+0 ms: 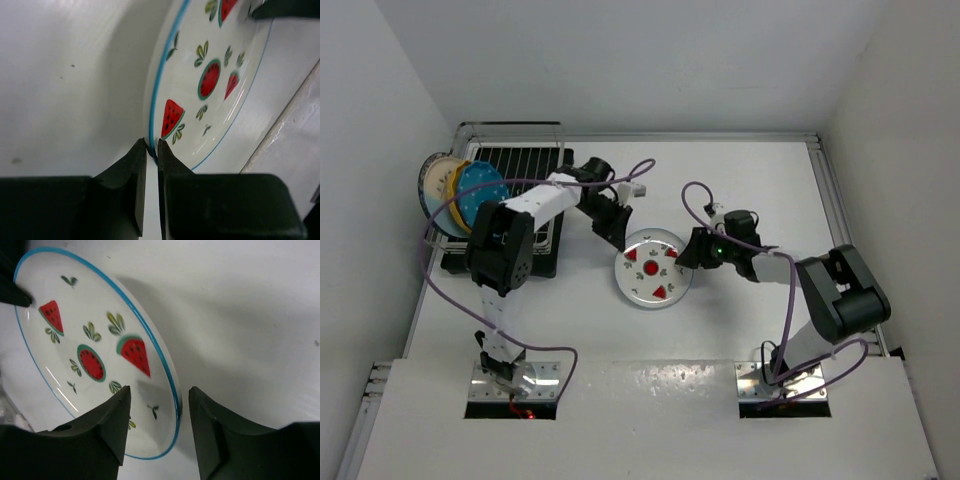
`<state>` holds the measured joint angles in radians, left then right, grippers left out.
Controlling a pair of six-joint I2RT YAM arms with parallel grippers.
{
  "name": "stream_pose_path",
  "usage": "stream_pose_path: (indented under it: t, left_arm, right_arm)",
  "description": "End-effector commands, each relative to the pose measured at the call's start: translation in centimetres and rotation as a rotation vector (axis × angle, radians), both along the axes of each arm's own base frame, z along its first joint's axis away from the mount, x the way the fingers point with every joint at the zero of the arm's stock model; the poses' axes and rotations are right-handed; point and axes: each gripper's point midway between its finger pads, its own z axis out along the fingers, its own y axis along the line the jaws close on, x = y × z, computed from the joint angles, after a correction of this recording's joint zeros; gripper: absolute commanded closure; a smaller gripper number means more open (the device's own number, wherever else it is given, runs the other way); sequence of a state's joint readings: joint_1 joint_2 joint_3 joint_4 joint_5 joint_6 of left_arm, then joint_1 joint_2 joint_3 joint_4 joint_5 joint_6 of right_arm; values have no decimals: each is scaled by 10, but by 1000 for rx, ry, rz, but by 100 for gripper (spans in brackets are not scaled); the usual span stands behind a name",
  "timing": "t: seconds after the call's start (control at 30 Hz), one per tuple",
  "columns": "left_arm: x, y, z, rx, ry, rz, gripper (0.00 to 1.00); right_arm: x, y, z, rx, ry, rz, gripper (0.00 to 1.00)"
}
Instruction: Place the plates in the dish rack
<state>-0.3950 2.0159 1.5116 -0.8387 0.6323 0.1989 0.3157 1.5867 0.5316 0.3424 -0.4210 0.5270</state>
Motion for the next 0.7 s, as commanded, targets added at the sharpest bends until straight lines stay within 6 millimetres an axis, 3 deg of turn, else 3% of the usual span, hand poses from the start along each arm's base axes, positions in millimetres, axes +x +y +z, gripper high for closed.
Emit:
stream_pose_path:
  t: [0.0, 0.07, 0.17, 0.2, 0.3, 0.53, 0.6, 0.67]
  left_arm:
    - [32, -7, 53, -21, -183, 52, 100]
    - [44, -1, 62, 16, -243, 75, 100]
    - [53, 12, 75, 52, -267, 113, 100]
    - [60, 13, 91, 54, -316, 113, 100]
    - [69, 24, 109, 108, -379, 123, 100]
    - [52, 21, 119, 63, -386, 43, 100]
    - [57, 27, 121, 97, -405, 58, 100]
    - [67, 35, 138, 141, -470, 91, 100]
  right_arm:
    - [14, 23, 24, 63, -69, 99, 49]
    - [14, 25, 24, 78, -54, 95, 37]
    - [16, 28, 27, 96, -47, 85, 30]
    - [17, 28, 27, 100, -45, 78, 30]
    - [20, 28, 33, 100, -66, 74, 28]
    - [36, 43, 45, 151, -96, 92, 26]
    - [45, 49, 49, 158, -95, 96, 26]
    - [49, 51, 53, 167, -106, 95, 26]
